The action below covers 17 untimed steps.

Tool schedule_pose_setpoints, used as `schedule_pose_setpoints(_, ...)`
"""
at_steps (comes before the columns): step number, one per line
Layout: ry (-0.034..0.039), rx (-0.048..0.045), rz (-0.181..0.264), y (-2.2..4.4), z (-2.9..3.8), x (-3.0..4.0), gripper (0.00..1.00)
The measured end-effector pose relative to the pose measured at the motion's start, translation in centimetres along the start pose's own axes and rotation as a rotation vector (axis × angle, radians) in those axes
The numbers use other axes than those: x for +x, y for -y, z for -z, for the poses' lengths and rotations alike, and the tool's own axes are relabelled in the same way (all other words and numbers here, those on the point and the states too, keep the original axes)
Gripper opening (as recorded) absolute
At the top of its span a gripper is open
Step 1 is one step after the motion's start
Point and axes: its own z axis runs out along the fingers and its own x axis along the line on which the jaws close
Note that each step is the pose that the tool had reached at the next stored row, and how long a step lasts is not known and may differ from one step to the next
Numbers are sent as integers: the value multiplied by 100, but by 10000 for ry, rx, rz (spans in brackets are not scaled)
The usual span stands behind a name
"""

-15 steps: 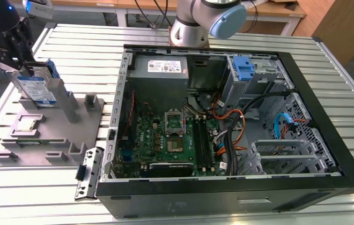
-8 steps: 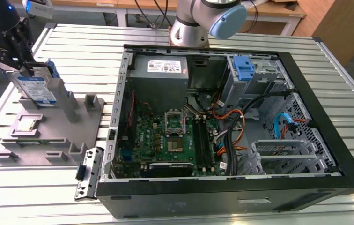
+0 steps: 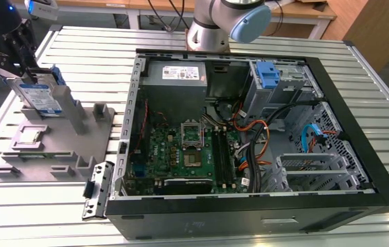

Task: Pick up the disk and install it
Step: 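Pick up the disk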

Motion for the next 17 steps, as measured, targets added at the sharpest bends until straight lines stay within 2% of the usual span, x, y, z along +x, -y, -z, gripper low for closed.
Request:
schedule_pose_setpoints(6,-3,-2,0,-2,49,-4,35)
schedule_pose_setpoints(17,-2,0,0,-2,57,-5,35)
